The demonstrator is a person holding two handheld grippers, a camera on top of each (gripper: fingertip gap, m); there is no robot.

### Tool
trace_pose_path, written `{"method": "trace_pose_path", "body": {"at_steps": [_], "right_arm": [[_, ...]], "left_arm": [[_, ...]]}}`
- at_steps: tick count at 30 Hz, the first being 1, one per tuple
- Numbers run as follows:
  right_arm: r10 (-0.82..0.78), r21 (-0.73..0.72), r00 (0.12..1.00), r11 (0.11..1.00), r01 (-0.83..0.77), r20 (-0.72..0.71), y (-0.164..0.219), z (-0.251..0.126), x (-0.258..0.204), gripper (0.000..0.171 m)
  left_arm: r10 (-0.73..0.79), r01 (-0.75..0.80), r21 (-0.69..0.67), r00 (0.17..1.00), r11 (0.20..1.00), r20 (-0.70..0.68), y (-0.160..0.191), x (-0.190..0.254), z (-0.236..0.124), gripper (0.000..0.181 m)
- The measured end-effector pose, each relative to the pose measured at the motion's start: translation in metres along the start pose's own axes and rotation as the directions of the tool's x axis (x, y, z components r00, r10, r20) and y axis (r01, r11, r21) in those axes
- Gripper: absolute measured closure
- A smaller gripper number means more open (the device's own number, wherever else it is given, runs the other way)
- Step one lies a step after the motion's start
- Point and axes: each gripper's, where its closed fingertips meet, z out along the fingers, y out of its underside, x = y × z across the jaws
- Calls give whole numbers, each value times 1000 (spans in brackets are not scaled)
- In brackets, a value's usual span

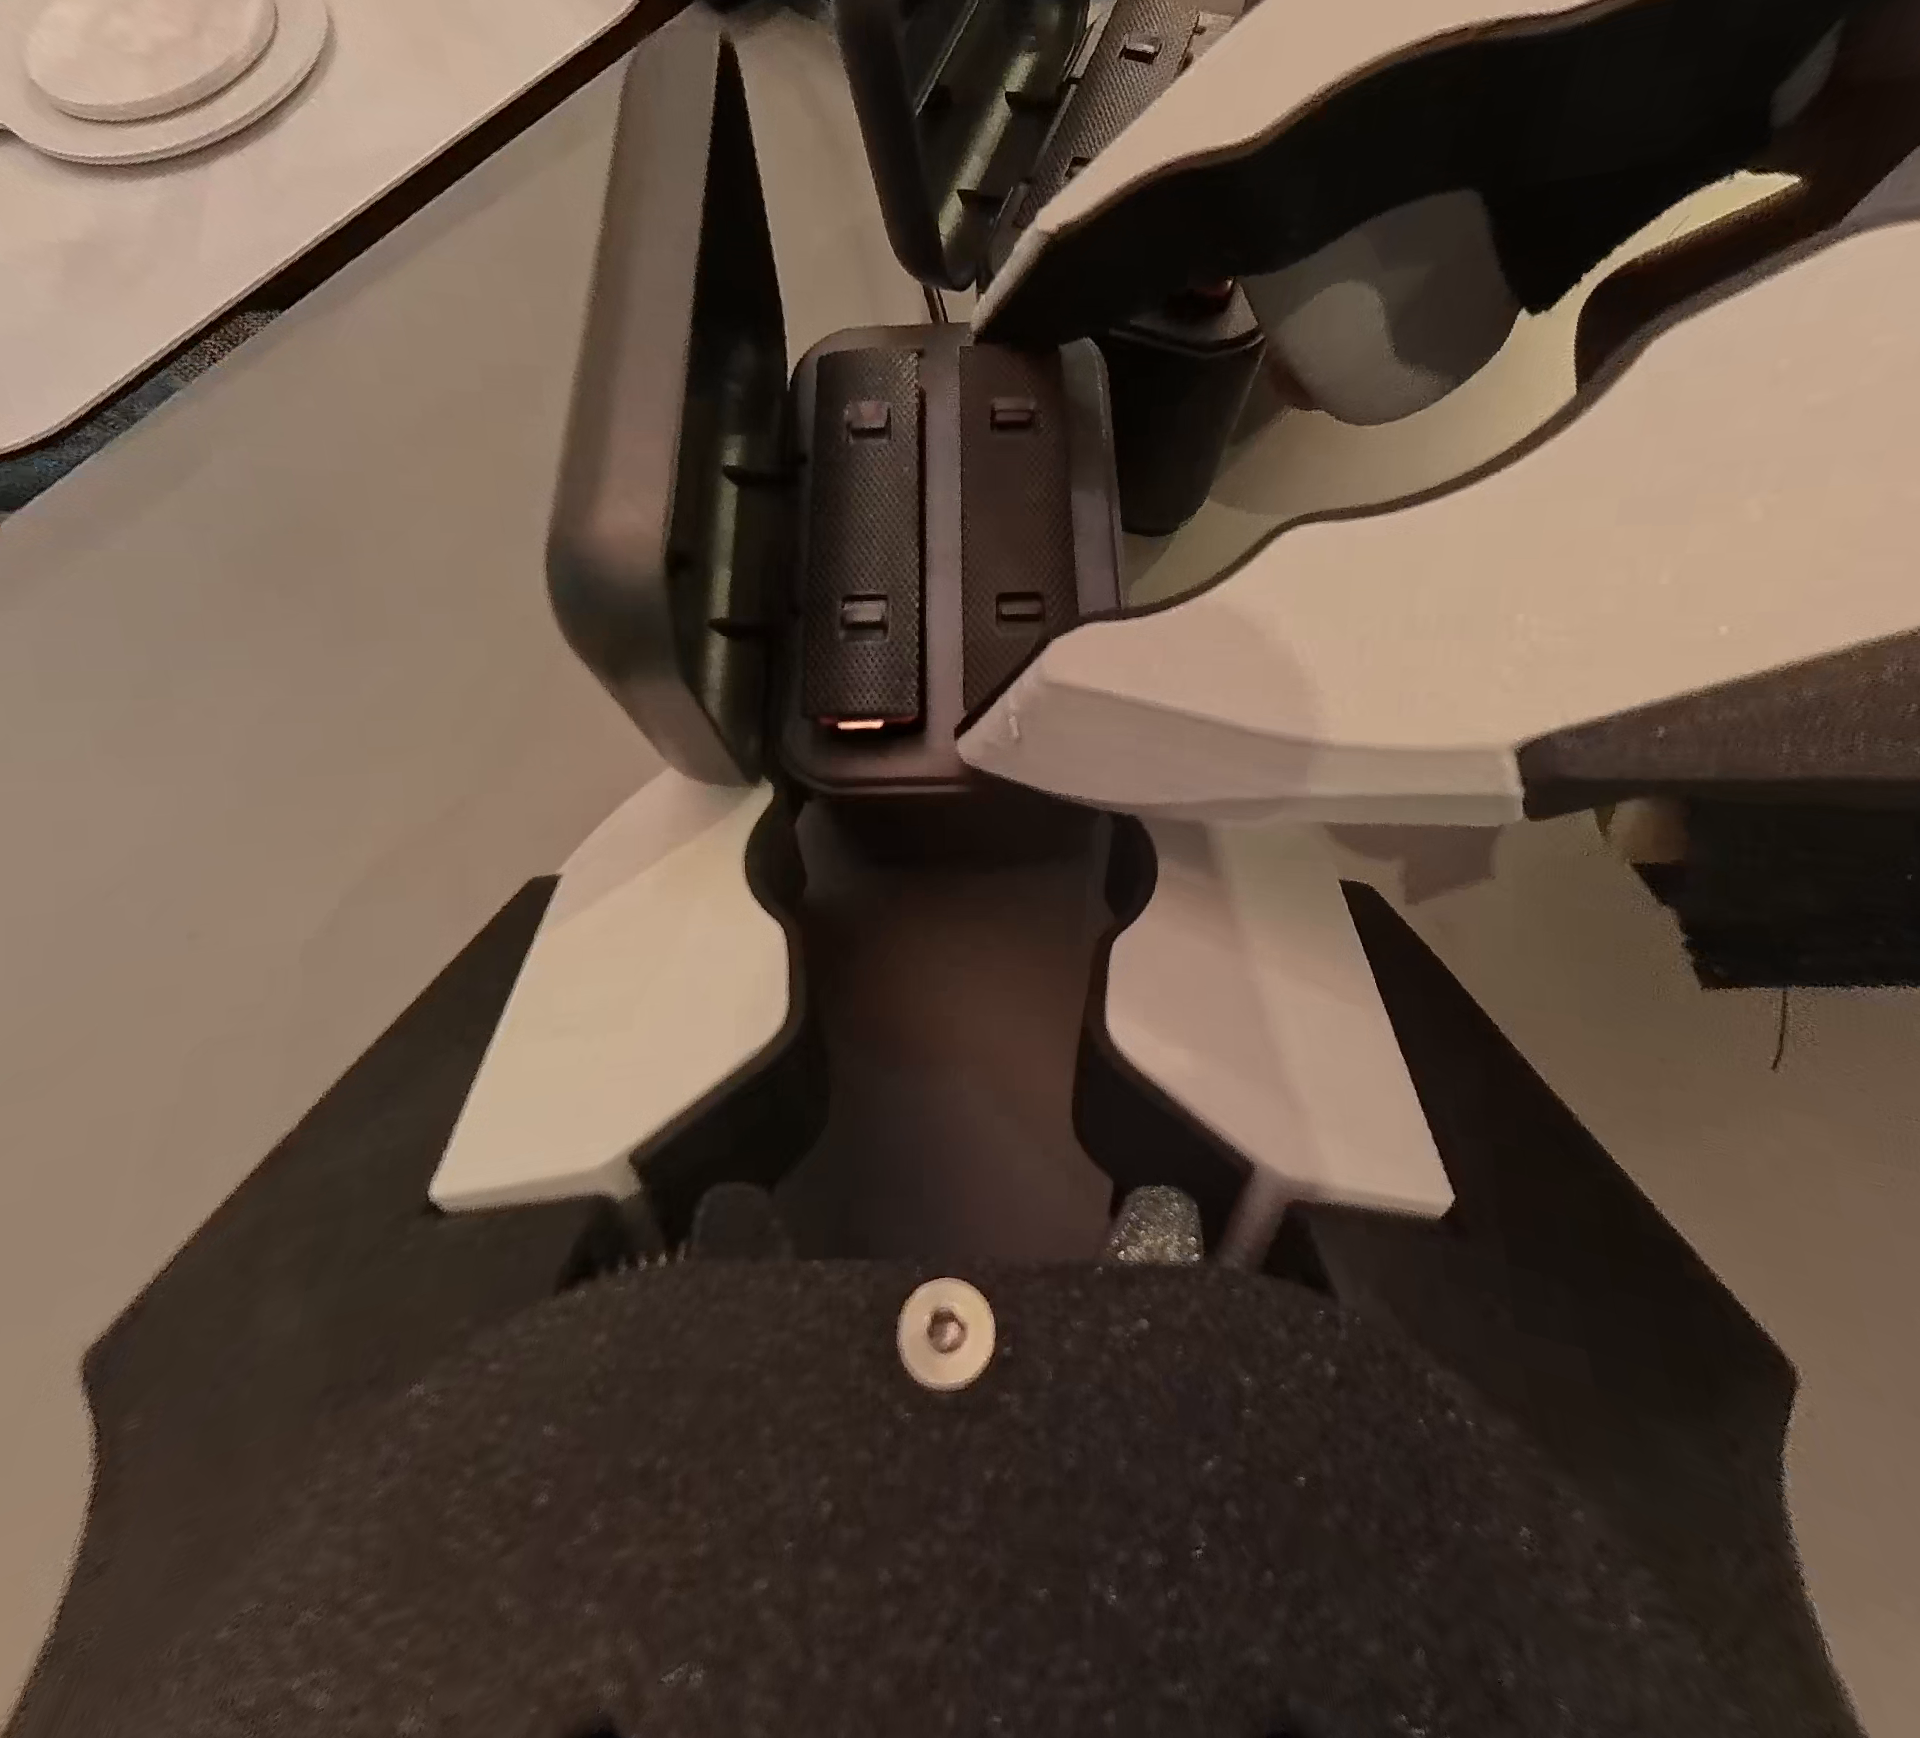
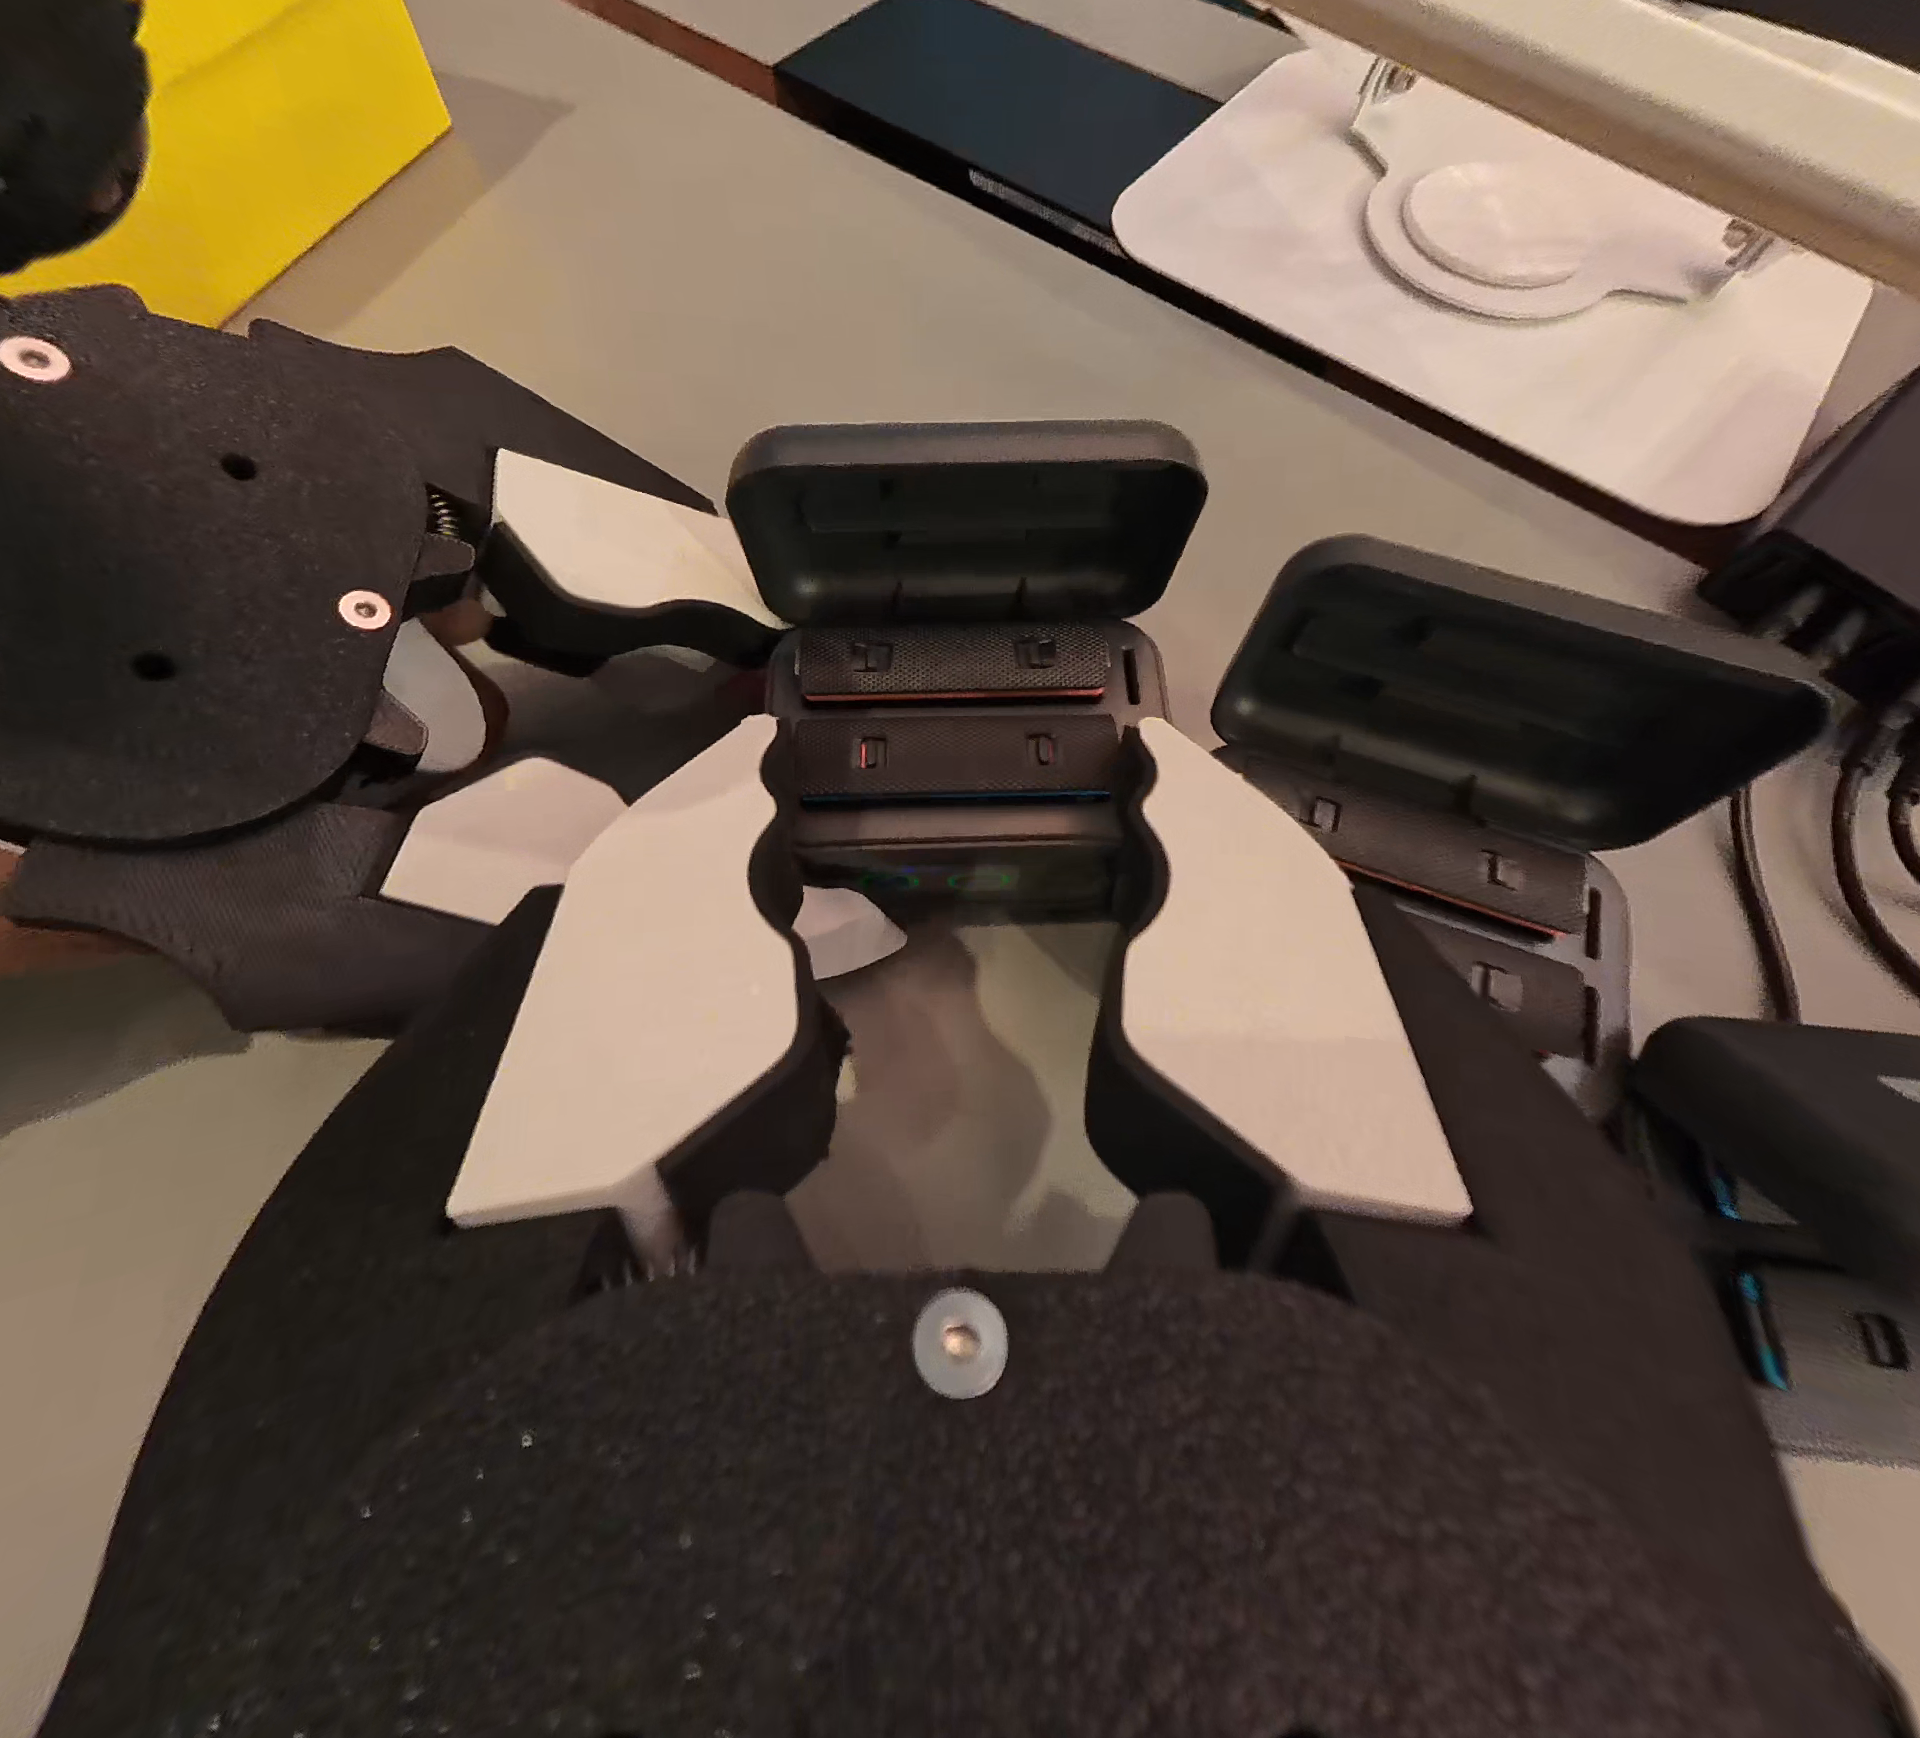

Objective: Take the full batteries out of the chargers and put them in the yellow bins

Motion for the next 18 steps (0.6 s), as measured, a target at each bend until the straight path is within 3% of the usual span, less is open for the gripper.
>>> {"method": "trace_pose_path", "body": {"at_steps": [14, 18], "right_arm": [[25, 60, 1000, 998, -25, -2, -8, -2, 0, 114], [48, 200, 999, 978, -49, 10, -57, -35, 9, 113]], "left_arm": [[-32, 32, 2, 999, 999, -31, 0, 1, 0, 124], [-16, 16, 1, 1000, 1000, -18, 0, 1, 0, 124]]}}
